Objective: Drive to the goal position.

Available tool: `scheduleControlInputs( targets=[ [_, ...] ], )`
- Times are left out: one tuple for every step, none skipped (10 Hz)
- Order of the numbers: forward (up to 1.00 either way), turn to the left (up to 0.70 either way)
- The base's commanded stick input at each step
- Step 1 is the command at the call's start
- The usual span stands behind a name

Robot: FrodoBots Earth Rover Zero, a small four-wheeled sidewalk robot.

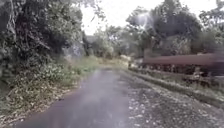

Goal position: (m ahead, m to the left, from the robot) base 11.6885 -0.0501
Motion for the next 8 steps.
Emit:
scheduleControlInputs(
  targets=[
    [0.45, 0.02],
    [0.45, 0.02],
    [0.45, 0.02],
    [0.45, 0.02],
    [0.45, 0.02],
    [0.45, 0.02],
    [0.45, 0.02],
    [0.45, 0.02]
  ],
)
